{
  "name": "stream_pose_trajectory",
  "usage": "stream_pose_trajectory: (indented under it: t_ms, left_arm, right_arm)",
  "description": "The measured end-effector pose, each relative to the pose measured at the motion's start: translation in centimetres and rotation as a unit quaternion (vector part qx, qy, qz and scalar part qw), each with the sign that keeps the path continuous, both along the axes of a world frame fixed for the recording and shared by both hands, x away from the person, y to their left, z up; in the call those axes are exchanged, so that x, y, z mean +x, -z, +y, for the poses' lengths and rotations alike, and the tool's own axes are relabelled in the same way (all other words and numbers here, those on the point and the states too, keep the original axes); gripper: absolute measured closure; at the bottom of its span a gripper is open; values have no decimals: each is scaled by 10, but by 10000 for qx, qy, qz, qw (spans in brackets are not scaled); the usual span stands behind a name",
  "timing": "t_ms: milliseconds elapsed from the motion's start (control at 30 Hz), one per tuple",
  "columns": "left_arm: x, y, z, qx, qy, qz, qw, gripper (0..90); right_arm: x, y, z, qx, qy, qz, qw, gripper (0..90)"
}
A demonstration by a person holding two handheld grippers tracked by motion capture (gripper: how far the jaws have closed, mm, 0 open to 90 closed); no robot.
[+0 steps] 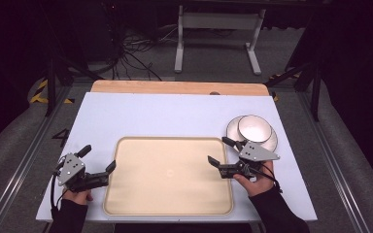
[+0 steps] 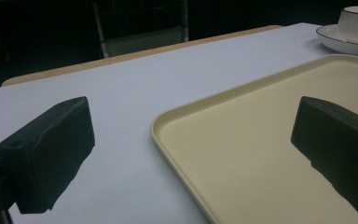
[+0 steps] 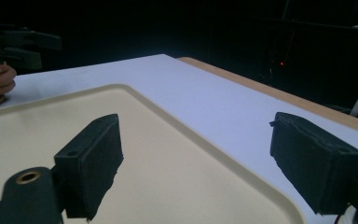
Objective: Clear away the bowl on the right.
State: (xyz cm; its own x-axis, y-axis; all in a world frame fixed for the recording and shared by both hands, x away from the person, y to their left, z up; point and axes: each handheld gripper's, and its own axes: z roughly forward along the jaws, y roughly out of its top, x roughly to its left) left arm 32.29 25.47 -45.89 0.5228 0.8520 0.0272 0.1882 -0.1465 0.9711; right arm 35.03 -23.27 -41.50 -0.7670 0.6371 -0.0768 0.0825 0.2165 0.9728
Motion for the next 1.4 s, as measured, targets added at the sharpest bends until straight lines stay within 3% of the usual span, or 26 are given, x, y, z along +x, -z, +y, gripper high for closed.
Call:
stream_pose_trajectory:
  t_ms: [267, 633, 867, 1067, 1400]
  left_arm:
    - [0, 0, 0, 25, 4, -2, 10000, 1]
    - [0, 0, 0, 23, 13, -8, 10000, 1]
    - [0, 0, 0, 17, 6, -4, 10000, 1]
    - [0, 0, 0, 7, -7, -2, 10000, 1]
    - [0, 0, 0, 11, -15, -2, 10000, 1]
  right_arm:
    - [-1, -19, 0, 125, 34, -212, 9997, 160]
    - [-4, -40, 1, 222, 88, -321, 9992, 149]
    - [-6, -50, 2, 301, 27, -282, 9991, 149]
    - [-1, -54, 0, 177, 29, -193, 9997, 149]
    - [15, -57, -25, 28, 211, -3, 9998, 149]
